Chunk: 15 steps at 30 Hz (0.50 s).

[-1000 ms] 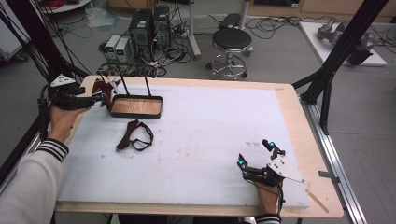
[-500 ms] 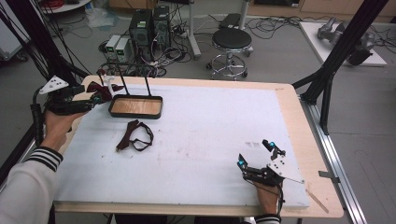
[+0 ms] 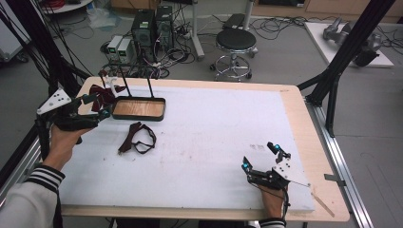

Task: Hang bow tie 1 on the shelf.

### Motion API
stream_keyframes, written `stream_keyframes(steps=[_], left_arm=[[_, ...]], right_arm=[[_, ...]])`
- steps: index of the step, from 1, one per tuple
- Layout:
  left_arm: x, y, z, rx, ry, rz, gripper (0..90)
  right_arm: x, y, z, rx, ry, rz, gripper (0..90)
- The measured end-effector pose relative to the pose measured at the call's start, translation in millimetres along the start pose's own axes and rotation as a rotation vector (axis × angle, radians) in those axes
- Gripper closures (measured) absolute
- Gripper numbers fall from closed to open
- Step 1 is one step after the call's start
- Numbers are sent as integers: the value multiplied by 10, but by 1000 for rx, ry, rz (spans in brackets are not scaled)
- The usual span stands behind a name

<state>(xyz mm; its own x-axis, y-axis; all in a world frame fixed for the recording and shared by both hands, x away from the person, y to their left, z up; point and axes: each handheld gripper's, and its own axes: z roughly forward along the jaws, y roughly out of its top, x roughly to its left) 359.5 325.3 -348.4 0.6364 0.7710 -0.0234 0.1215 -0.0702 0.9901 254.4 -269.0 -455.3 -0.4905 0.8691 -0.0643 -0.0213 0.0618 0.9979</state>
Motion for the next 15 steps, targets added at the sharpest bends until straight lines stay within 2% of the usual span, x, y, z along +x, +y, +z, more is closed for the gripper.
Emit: stream_keyframes(steps=[5,11,15], left_arm=[[-151,-77,-38,-48,-22,23,167],[-335,-204,-91,-45,-16,80,166],[-438,-286,-148,-66,-10,99,165]], right_arm=[[2,0,1,-1,1,7,7],[-6,-2,-5,-7,-2,9,7],[-7,-3,-7,-9,-2,14,6]])
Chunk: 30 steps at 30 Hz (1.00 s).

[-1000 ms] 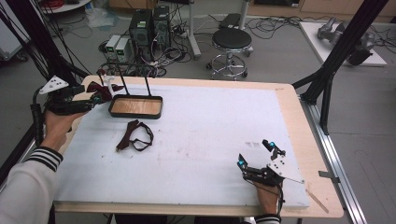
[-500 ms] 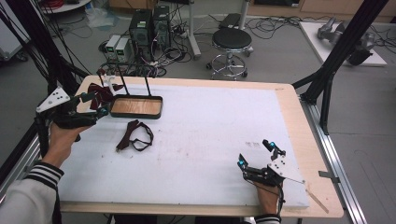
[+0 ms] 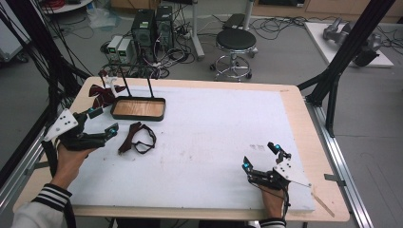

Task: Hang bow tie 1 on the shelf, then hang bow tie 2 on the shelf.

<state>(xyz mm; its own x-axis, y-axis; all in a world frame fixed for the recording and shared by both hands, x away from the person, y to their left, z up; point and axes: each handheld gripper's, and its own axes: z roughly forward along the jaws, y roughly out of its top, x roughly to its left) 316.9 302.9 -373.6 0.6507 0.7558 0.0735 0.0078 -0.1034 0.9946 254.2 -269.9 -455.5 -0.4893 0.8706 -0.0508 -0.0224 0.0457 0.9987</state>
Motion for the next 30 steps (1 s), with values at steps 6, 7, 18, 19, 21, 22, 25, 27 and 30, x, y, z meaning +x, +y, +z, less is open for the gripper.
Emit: stream_keyframes(steps=[6,7,18,19,21,22,25,27,30], left_arm=[[-68,-65,-49,-9,10,-2,165],[-69,-71,-52,-9,8,-4,165],[-47,-157,-37,16,35,-7,165],[-46,-161,-37,14,34,-10,165],[-46,-157,-37,17,39,-8,165],[-46,-154,-38,16,39,-6,165],[-37,-148,-34,18,40,-5,165],[-33,-144,-29,22,42,-5,165],[-31,-135,-22,29,42,0,165]], right_arm=[[-4,-2,-5,-3,-1,3,7],[-7,-2,-4,-6,-2,3,6],[-7,-2,-7,-8,-3,7,7],[-4,-3,-8,-8,-3,7,7],[-4,-3,-10,-12,-5,3,7],[-6,-4,-9,-11,-4,6,7],[-12,-4,-11,-10,-2,12,7],[-12,-4,-11,-10,-3,10,7],[-7,-4,-9,-10,-3,8,7]])
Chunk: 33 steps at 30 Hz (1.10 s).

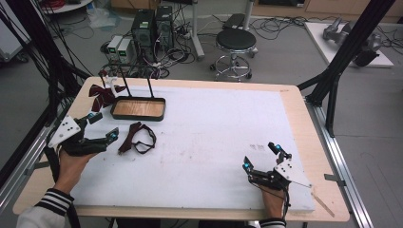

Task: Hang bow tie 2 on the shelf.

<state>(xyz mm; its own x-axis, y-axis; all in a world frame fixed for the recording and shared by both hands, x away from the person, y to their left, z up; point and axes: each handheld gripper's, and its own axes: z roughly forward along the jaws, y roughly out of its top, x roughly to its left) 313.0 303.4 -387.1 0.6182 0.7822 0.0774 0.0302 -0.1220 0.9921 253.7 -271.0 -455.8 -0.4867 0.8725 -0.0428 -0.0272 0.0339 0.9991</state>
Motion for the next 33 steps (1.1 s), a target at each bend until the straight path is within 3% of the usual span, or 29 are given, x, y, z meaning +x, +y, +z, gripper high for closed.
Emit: stream_keyframes(steps=[3,13,17,18,21,27,33], left_arm=[[-8,13,7,15,11,13,165],[-30,114,100,141,28,31,166],[-36,130,178,232,-16,7,147],[-46,122,207,275,-26,6,145],[-59,109,248,334,-29,13,145],[-57,92,352,434,-31,-12,144],[-85,36,464,503,-75,-37,146]], right_arm=[[0,0,-1,1,0,3,7],[-10,-2,-3,-4,-2,10,7],[-14,-4,-8,-7,-3,19,7],[-20,-4,-8,-9,-5,17,7],[-28,-5,-10,-15,-5,25,7],[-28,-6,-12,-18,-8,23,7],[-30,-7,-18,-15,-7,28,7]])
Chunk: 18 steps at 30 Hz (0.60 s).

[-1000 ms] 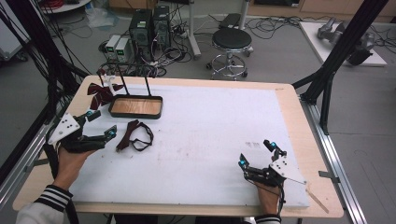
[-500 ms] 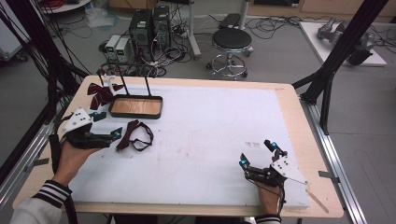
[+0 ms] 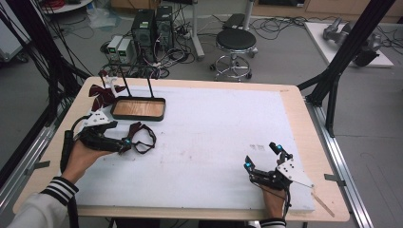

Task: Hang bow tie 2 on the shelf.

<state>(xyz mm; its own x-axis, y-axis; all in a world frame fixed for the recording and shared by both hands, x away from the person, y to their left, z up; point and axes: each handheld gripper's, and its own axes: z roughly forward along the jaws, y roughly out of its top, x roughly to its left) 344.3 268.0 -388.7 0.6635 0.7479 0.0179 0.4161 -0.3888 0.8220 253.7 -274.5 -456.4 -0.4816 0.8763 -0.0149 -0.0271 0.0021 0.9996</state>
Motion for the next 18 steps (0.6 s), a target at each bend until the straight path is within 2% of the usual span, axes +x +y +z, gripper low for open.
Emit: stream_keyframes(steps=[2,6,9,11,18], left_arm=[[-9,-3,54,34,0,5,147],[-10,-11,146,93,9,-26,152],[-7,-22,201,144,15,-34,162],[-3,-33,224,164,6,-41,173],[4,-72,284,220,16,-57,218]], right_arm=[[0,0,0,-1,0,3,7],[-7,-1,-2,-4,0,9,7],[-8,-1,-2,-5,1,11,7],[-12,-1,-1,-7,-2,10,7],[-11,-1,-6,-8,1,19,7]])
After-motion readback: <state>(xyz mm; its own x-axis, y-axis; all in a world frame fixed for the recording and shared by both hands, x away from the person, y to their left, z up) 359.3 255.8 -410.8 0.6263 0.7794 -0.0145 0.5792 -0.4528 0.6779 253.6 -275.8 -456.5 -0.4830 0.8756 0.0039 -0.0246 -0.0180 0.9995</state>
